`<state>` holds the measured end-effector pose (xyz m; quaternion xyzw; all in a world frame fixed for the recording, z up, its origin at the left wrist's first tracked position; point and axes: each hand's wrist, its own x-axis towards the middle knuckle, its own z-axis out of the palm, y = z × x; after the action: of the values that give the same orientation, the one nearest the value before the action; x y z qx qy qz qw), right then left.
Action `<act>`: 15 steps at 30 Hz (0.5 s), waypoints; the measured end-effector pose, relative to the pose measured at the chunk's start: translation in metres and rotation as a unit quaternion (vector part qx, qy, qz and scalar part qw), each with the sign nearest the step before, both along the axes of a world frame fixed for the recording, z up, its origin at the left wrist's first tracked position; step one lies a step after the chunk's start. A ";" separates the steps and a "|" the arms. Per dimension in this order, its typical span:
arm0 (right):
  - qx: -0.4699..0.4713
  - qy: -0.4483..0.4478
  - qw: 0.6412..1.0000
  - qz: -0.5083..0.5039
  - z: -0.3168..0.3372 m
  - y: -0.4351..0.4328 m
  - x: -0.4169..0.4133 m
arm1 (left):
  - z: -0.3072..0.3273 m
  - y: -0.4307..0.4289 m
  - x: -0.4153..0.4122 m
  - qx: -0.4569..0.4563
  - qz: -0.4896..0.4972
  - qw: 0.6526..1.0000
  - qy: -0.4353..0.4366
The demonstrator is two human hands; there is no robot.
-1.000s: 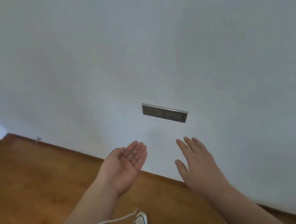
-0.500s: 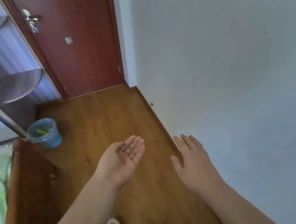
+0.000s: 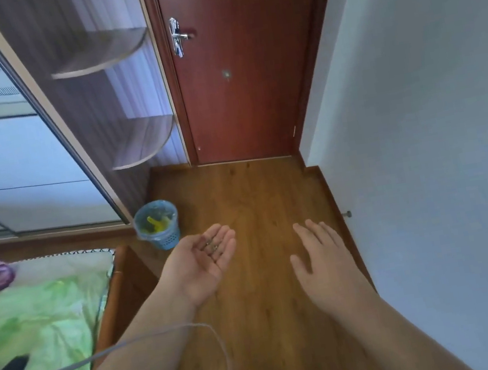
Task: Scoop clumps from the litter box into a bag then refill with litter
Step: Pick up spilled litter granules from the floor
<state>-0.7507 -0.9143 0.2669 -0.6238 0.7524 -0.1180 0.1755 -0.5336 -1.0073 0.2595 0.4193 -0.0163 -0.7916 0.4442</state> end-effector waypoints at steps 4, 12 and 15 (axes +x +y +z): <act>0.009 -0.004 0.999 0.043 -0.018 -0.092 -0.021 | -0.014 -0.078 -0.007 -0.001 0.043 0.999 -0.008; 0.038 0.008 0.979 0.201 -0.035 -0.301 -0.054 | -0.033 -0.224 -0.022 0.031 0.181 0.983 -0.010; 0.049 0.012 0.964 0.261 -0.037 -0.371 -0.041 | -0.039 -0.262 -0.010 0.049 0.235 0.971 -0.009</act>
<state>-0.7912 -1.2850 0.2299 -0.7904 0.5705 -0.0235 0.2218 -0.5438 -1.2696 0.2209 0.4395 0.1174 -0.6610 0.5967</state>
